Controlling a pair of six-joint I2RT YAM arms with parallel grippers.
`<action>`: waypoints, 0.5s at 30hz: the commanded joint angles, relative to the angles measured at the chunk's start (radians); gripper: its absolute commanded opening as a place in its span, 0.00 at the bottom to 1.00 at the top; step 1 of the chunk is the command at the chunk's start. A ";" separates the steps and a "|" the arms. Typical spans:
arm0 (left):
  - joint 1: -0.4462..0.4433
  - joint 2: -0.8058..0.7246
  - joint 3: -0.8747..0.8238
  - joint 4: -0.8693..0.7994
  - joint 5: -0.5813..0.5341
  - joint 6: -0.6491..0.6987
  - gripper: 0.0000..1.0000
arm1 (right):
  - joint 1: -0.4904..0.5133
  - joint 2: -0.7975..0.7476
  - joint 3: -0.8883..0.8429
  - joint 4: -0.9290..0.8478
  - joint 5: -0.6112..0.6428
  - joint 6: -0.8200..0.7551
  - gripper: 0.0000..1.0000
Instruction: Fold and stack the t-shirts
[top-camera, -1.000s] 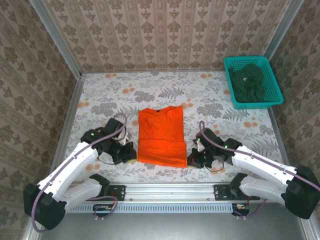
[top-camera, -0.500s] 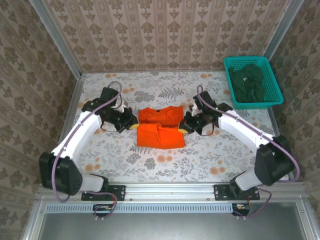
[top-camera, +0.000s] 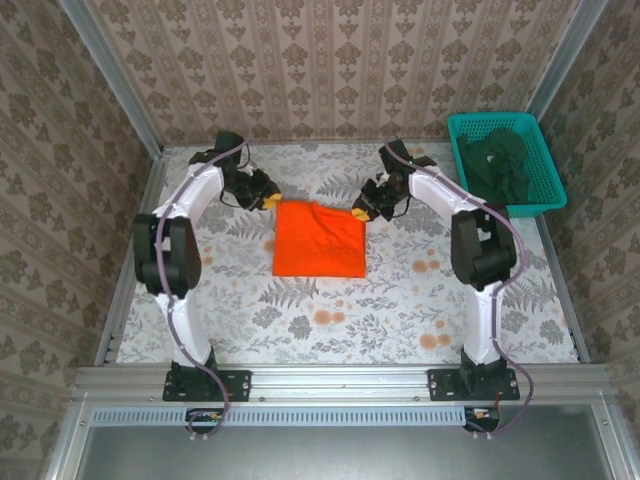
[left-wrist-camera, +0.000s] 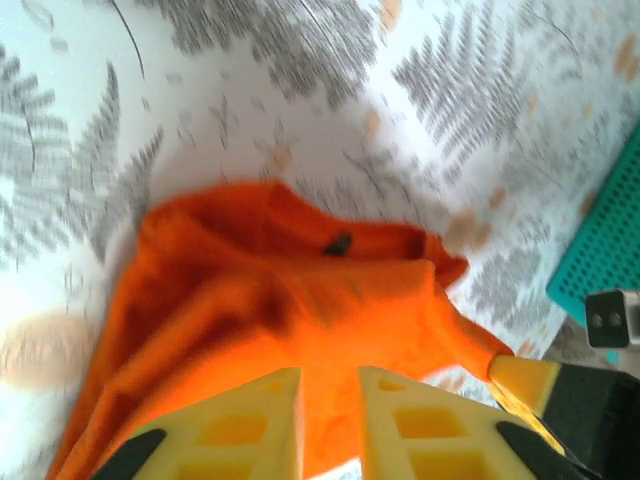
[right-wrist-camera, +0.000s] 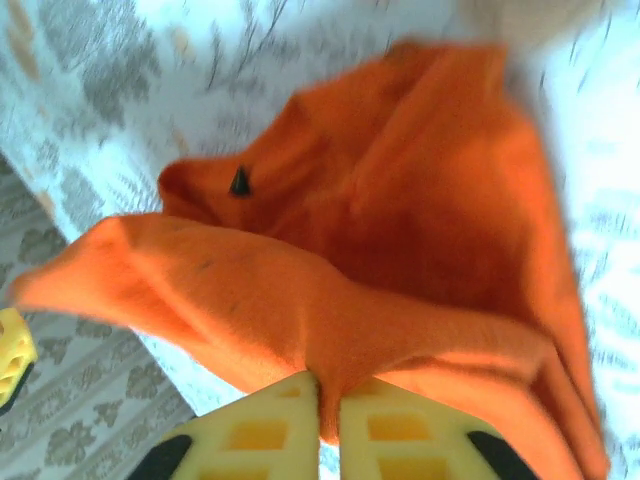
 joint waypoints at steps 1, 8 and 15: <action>0.022 0.111 0.130 -0.013 -0.039 -0.027 0.27 | -0.043 0.111 0.112 -0.045 0.003 0.070 0.26; 0.027 0.062 0.246 -0.078 -0.126 0.014 0.54 | -0.072 0.043 0.155 -0.084 0.061 0.026 0.54; -0.097 -0.166 -0.086 0.048 -0.105 0.045 0.43 | 0.029 -0.262 -0.234 0.161 0.051 0.018 0.35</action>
